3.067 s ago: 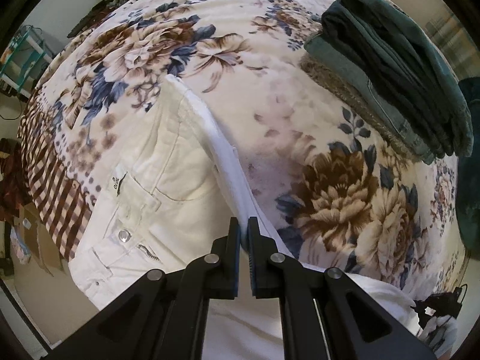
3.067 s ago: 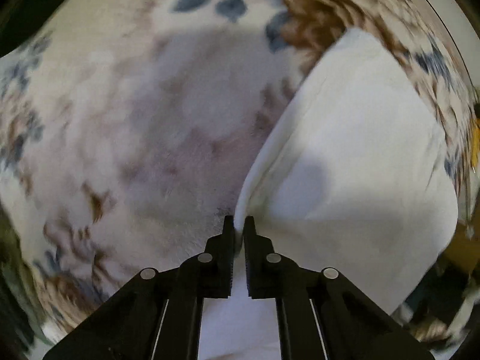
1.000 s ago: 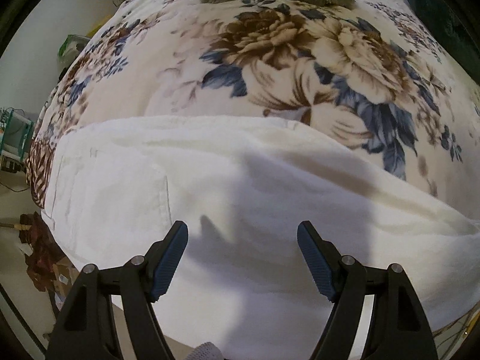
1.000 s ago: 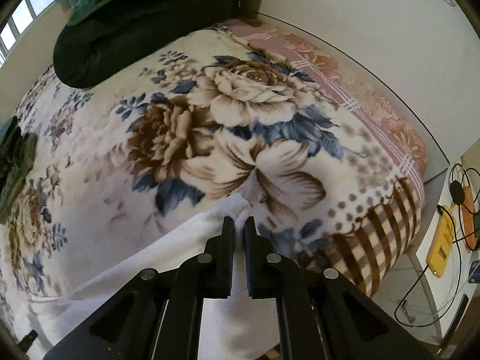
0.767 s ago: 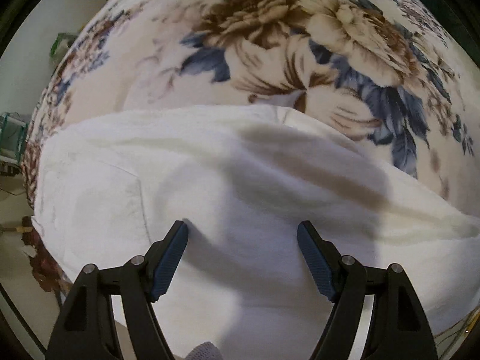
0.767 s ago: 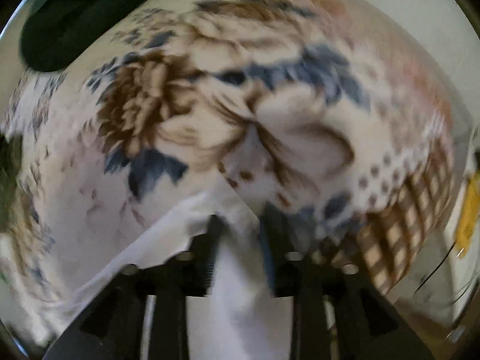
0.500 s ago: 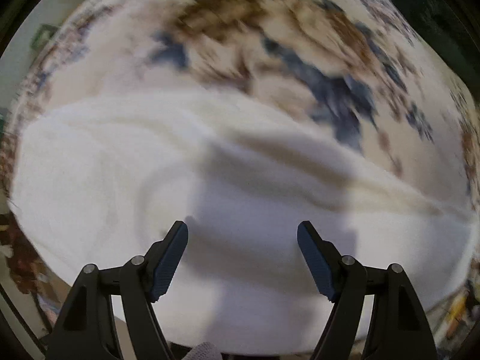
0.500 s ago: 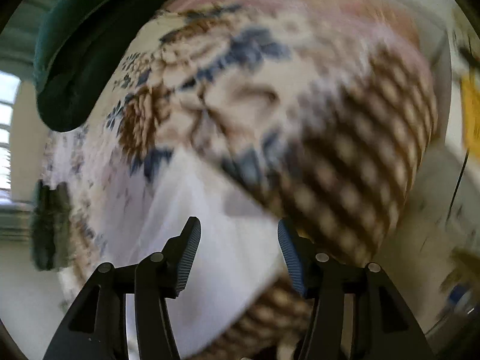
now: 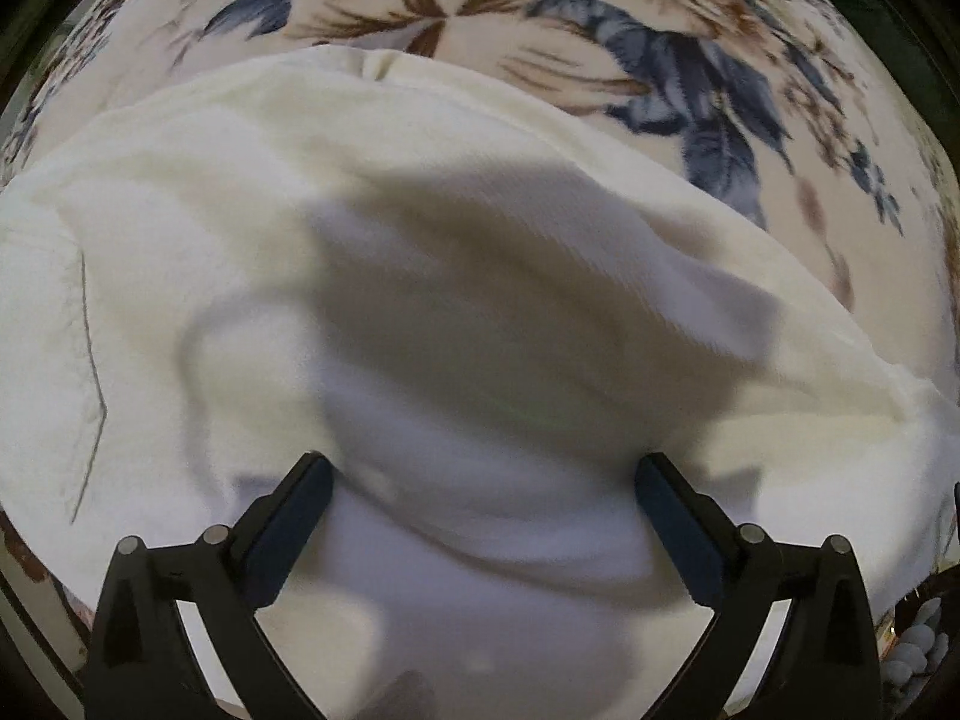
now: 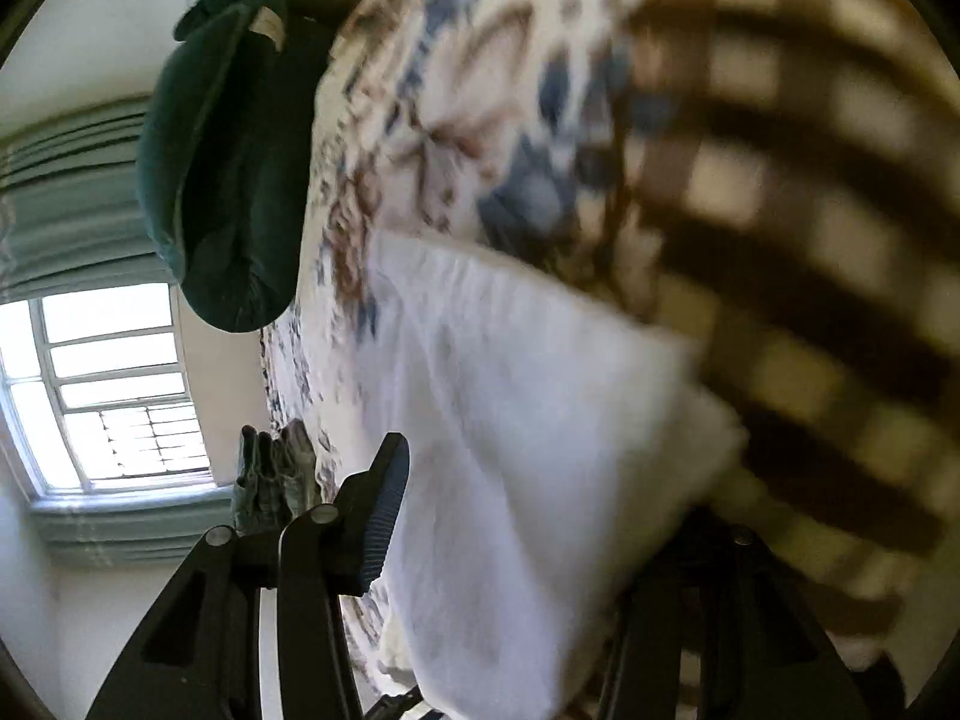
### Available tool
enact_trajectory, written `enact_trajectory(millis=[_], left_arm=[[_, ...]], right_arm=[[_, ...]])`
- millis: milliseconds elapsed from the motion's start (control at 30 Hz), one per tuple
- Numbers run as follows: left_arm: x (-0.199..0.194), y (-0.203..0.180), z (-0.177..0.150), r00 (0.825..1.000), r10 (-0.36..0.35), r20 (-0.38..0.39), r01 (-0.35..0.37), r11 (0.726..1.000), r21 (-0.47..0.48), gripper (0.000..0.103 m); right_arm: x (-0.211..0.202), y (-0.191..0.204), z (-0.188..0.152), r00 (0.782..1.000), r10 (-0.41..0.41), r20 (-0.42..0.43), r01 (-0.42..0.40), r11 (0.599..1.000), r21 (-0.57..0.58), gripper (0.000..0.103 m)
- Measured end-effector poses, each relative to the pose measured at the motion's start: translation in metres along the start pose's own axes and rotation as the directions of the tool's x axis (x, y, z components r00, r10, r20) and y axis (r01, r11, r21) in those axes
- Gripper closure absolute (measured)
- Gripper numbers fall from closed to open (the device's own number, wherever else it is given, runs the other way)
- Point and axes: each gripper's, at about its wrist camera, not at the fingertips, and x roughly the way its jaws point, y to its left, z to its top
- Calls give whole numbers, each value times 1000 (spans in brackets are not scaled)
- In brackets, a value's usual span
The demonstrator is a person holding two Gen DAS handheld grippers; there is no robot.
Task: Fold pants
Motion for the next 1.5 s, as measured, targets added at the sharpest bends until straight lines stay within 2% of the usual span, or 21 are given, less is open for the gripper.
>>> enact_trajectory(millis=[33, 67, 100, 200, 300, 367, 467, 567, 633, 767, 833, 900, 1000, 1133, 1167, 1300, 1433, 1467, 1500], left_arm=[[1, -2, 1, 1000, 12, -1, -12, 1000, -6, 0], [1, -2, 2, 1000, 15, -5, -15, 1000, -7, 0], [0, -2, 2, 1000, 11, -11, -11, 1000, -11, 0], [-9, -3, 5, 1000, -18, -10, 17, 999, -42, 0], [-25, 4, 7, 1000, -22, 14, 23, 998, -59, 0], [-40, 9, 5, 999, -30, 36, 33, 997, -65, 0], [-62, 15, 3, 997, -7, 76, 11, 998, -60, 0], [-85, 24, -3, 992, 26, 120, -21, 999, -49, 0], [-96, 31, -7, 989, 34, 142, -28, 998, -47, 0], [-101, 82, -19, 985, 47, 165, -38, 998, -59, 0], [-99, 101, -24, 985, 59, 160, -46, 995, -86, 0], [-101, 125, -32, 988, 54, 143, -36, 991, -129, 0], [-98, 165, -38, 991, 62, 121, -37, 980, -194, 0], [-96, 211, -45, 989, 88, 118, -57, 969, -242, 0], [-96, 225, -47, 988, 96, 119, -63, 965, -256, 0], [-95, 262, -55, 987, 116, 108, -79, 951, -298, 0], [-92, 286, -61, 990, 109, 87, -73, 938, -340, 0], [-92, 291, -62, 991, 100, 84, -64, 934, -351, 0], [-93, 295, -64, 992, 90, 86, -54, 932, -358, 0]], right_arm=[[4, 2, 0, 1000, 3, 10, -3, 1000, -9, 51], [6, 5, 2, 1000, -11, 27, 11, 1000, -15, 68], [4, 10, 3, 998, -41, 52, 42, 999, -24, 97], [-17, 26, 6, 988, -61, 142, 66, 997, -32, 99], [-26, 45, 2, 989, -44, 139, 52, 997, -54, 99], [-29, 67, -5, 990, -62, 123, 78, 989, -128, 99], [-34, 115, -31, 993, -67, 102, 91, 963, -254, 99], [-38, 166, -68, 995, -66, 80, 91, 925, -369, 99], [-29, 205, -105, 996, -69, 52, 85, 891, -446, 99], [5, 247, -197, 992, -129, -9, 101, 816, -570, 99], [28, 251, -238, 985, -168, -40, 109, 786, -608, 99], [61, 245, -291, 971, -226, -80, 122, 754, -646, 99], [105, 231, -348, 948, -294, -122, 133, 715, -687, 99], [160, 203, -414, 912, -387, -135, 161, 642, -750, 99], [170, 197, -431, 905, -408, -123, 172, 613, -771, 99], [196, 185, -457, 880, -464, -105, 193, 550, -812, 99], [213, 180, -476, 831, -546, -101, 208, 475, -855, 94], [215, 182, -477, 826, -552, -113, 197, 471, -860, 87], [215, 185, -477, 816, -554, -162, 157, 483, -861, 70]])
